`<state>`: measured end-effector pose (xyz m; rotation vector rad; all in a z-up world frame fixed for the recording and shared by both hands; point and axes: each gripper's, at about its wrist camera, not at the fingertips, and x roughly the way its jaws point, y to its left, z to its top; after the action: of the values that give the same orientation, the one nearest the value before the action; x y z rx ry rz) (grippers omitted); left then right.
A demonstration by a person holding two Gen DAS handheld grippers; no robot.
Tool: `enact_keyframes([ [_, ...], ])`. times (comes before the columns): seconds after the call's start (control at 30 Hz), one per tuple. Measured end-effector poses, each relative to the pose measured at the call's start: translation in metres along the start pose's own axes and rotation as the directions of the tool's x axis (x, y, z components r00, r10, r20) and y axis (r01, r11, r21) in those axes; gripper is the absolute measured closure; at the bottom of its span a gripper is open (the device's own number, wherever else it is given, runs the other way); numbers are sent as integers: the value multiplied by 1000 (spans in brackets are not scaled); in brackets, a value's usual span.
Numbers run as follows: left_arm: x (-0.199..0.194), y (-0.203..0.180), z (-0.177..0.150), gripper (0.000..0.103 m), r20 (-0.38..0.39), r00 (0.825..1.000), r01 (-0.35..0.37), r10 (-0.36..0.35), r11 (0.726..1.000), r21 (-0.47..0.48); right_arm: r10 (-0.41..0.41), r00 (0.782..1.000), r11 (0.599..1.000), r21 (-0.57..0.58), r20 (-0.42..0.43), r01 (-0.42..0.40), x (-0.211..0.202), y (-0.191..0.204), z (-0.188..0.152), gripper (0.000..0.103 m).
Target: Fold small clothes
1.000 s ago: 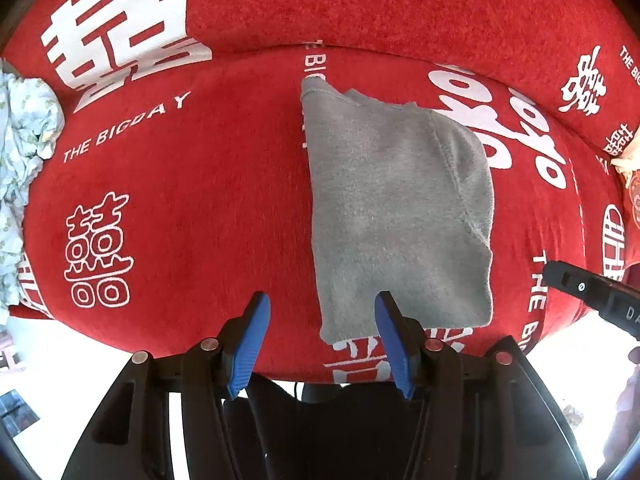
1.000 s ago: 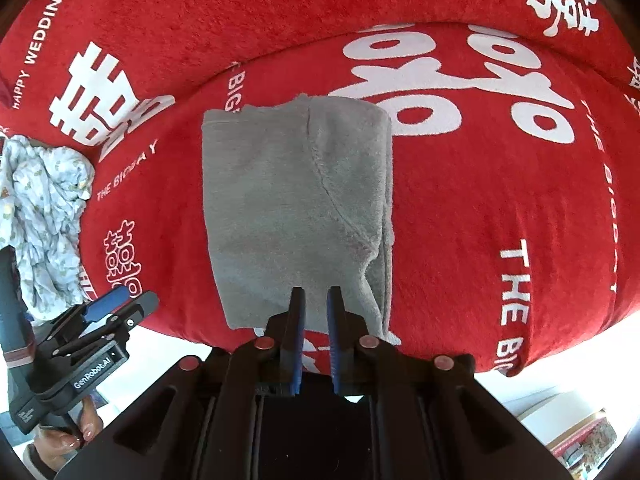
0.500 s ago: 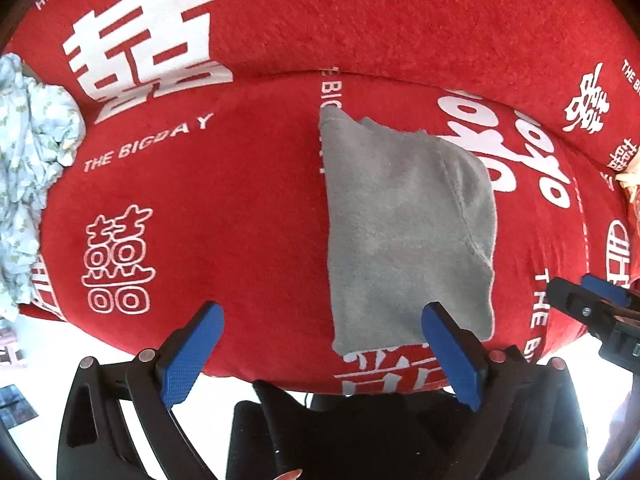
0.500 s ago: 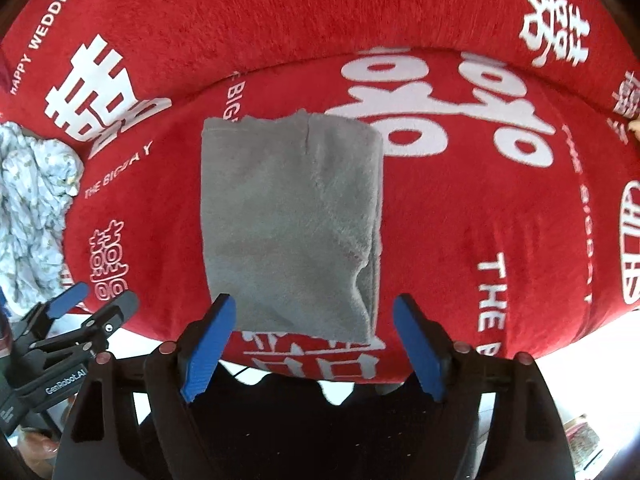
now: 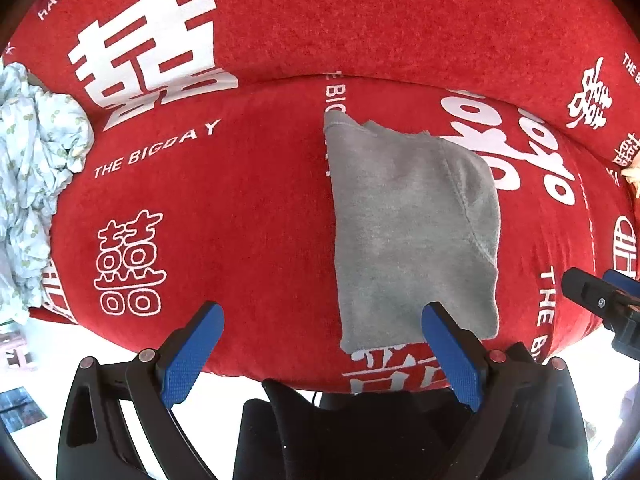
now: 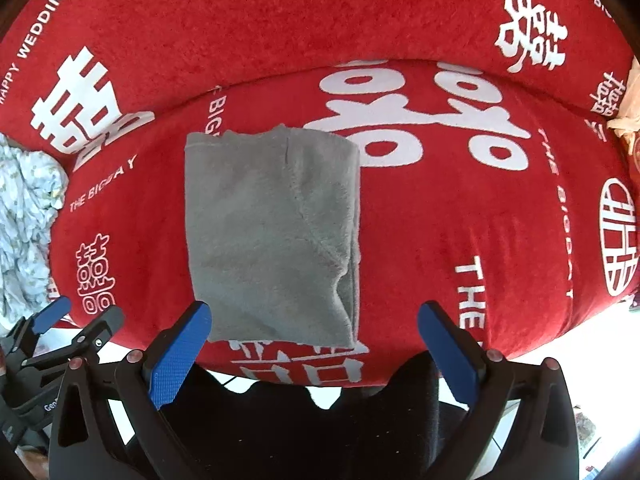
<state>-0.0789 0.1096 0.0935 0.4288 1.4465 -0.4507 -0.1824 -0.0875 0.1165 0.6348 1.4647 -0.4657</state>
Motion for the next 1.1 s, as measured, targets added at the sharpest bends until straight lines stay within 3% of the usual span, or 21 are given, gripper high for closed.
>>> enact_keyframes([
  [1.1, -2, 2, 4, 3, -1, 1000, 3, -3, 1000, -17, -17, 1000, 1000, -16, -12, 17, 1, 7, -1, 0],
])
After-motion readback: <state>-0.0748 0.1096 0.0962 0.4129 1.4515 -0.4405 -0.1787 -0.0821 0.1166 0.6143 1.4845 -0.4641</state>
